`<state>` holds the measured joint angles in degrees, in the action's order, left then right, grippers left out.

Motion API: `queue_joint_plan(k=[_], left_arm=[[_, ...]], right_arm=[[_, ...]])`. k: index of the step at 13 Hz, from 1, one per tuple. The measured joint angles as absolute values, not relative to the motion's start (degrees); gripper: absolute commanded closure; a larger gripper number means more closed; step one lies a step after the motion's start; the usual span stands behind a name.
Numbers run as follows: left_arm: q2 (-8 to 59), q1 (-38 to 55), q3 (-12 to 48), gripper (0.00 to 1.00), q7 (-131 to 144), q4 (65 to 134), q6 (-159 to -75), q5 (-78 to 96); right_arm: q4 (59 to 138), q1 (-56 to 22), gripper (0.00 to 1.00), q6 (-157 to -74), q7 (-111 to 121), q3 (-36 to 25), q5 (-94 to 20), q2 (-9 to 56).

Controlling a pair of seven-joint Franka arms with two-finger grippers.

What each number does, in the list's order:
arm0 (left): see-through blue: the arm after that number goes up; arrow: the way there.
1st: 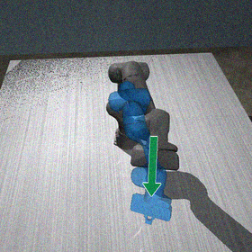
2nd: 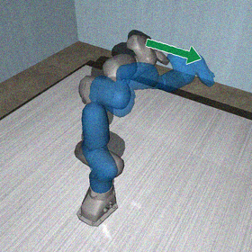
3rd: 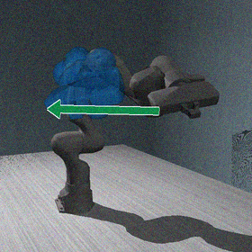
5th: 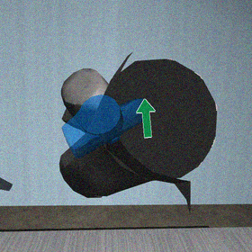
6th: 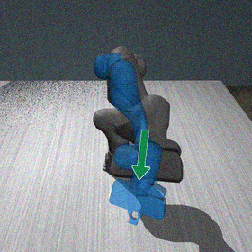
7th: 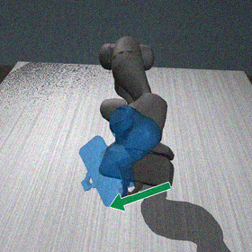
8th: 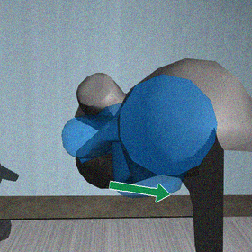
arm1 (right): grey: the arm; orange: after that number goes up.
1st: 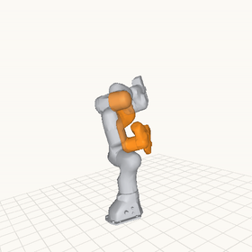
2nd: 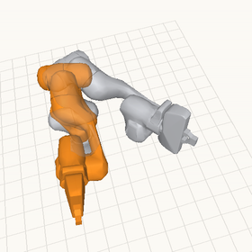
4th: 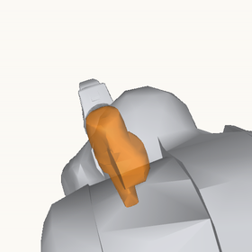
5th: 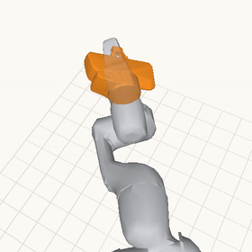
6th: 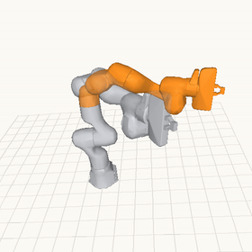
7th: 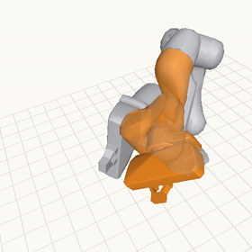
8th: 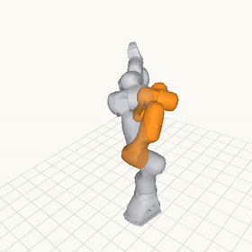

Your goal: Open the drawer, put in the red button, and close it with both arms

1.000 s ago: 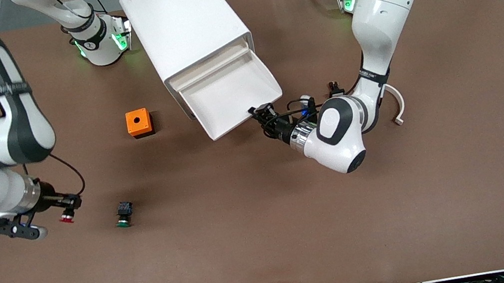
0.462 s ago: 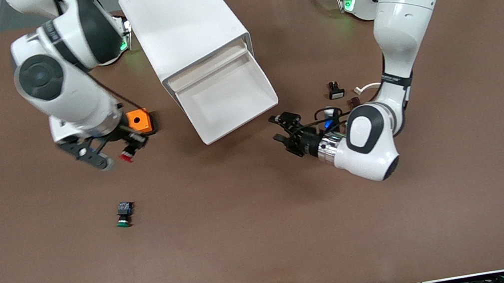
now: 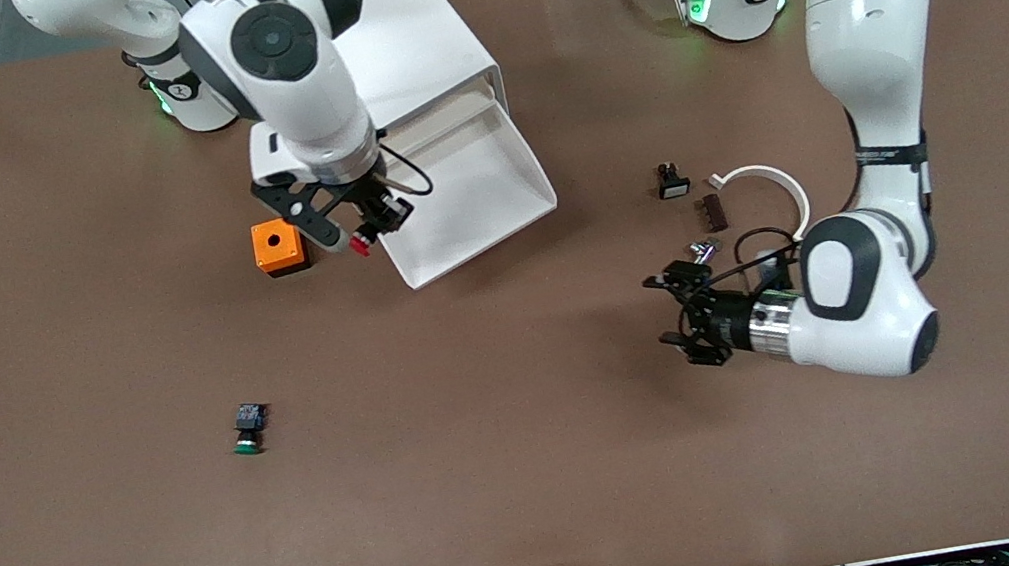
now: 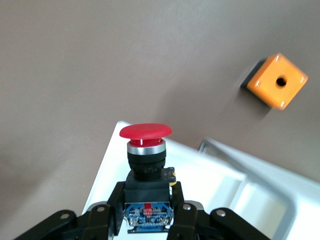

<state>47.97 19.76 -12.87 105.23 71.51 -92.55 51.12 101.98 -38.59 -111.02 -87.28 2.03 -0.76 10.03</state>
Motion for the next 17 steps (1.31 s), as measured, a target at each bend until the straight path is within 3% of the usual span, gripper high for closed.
queue_joint_plan(k=[3,11,12,13,17], left_arm=[[47.12,19.83,-18.59,0.00,92.13,70.57,-92.60,46.38],[40.02,27.14,-18.88,0.00,56.79,69.38,-92.78,26.06],[39.96,27.81,-18.89,0.00,52.14,69.39,-92.81,26.03],[39.89,28.43,-18.90,0.00,48.67,69.39,-92.85,26.02],[39.68,33.59,-18.81,0.00,42.90,69.46,-96.13,23.74]], right_arm=[[102.43,-42.80,1.00,-114.77,-97.80,2.01,-0.77,12.47],[102.68,-47.43,1.00,-122.83,-112.20,1.89,-1.44,19.70],[102.66,-47.51,0.34,-122.82,-112.40,1.87,-2.04,19.78],[102.64,-47.53,0.00,-122.80,-112.46,1.86,-2.24,19.77],[102.17,-47.52,0.00,-122.79,-110.59,1.63,-2.23,19.78]])
